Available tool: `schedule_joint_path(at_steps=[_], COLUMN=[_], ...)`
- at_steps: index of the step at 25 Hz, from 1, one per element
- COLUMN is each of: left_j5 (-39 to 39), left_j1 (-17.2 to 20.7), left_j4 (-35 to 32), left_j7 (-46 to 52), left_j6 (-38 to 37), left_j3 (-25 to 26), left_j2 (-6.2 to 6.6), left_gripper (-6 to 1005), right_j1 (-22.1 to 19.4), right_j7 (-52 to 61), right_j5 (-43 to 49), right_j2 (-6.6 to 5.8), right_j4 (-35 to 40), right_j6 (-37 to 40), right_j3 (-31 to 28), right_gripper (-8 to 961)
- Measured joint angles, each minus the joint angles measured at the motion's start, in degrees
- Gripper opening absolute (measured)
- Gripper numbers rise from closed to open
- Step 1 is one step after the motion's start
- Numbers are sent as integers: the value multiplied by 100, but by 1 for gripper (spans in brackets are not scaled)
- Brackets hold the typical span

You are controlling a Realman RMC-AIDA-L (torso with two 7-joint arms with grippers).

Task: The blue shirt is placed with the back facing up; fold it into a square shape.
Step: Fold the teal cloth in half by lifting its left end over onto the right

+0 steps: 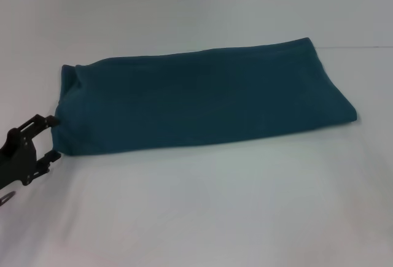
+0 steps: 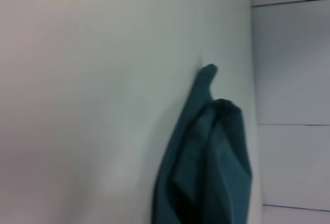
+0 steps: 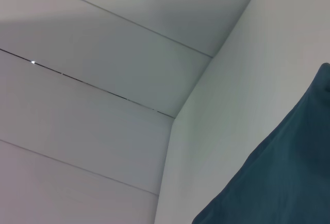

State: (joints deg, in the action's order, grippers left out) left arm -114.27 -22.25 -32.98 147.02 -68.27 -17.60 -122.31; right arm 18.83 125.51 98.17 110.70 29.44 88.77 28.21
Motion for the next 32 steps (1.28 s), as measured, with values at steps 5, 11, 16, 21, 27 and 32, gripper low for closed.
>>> schedule_joint_path(at_steps=[5, 11, 16, 21, 27, 32], left_j5=[-160, -272, -281, -281, -211, 206], left_j1=[-45, -89, -257, -485, -617, -496], left_j4=[44, 50, 117, 282, 315, 101], left_j7=[63, 108, 82, 73, 14, -189], left_j6=[187, 310, 467, 659, 657, 80], left_j3=[-68, -70, -147, -285, -345, -250], left_j2=[2, -4, -17, 30, 40, 54], left_gripper=[839, 839, 839, 838, 838, 837], right_j1=[-6, -24, -59, -76, -76, -64], right_j7=[-9, -68, -89, -104, -106, -106], right_j5=[0, 0, 0, 0, 0, -7], right_j2=[17, -5, -9, -12, -14, -14], right_j4=[-5, -113, -120, -123, -132, -132], right_j6=[0, 20, 26, 40, 43, 43], right_j3=[16, 10, 6, 0, -8, -17], right_gripper=[786, 784, 783, 781, 779, 778])
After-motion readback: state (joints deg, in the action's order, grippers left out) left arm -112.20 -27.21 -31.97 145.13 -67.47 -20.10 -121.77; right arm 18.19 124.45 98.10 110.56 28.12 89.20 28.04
